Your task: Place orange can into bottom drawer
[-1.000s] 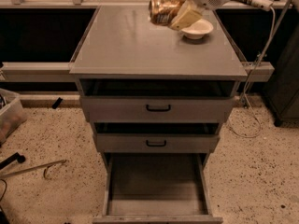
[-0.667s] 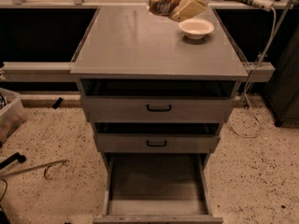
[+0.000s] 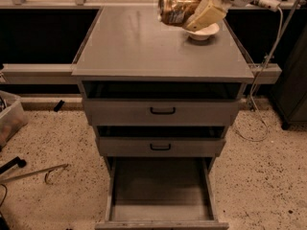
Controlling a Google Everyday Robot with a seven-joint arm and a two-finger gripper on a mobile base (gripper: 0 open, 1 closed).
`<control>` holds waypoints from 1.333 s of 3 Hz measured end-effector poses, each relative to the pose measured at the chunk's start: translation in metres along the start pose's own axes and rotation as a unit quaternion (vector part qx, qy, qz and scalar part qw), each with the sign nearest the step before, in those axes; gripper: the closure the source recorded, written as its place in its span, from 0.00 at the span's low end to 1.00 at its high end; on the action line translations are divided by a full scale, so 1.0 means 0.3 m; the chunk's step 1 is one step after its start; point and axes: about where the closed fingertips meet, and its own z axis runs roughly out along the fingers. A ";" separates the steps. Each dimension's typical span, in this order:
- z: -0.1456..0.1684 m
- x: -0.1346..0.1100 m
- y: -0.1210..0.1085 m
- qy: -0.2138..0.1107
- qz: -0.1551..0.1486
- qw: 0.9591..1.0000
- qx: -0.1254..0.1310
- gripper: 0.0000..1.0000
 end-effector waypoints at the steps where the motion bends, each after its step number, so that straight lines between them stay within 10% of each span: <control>1: -0.036 0.040 0.181 -0.018 0.018 0.999 -0.028 1.00; 2: 0.047 0.166 0.383 -0.059 0.064 0.995 -0.046 1.00; 3: 0.260 0.303 0.567 -0.119 0.120 0.983 -0.076 1.00; 4: 0.274 0.298 0.591 -0.116 0.121 0.983 -0.074 1.00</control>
Offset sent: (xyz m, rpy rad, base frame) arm -0.0897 -0.0595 -0.2072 0.2791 0.2519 0.0225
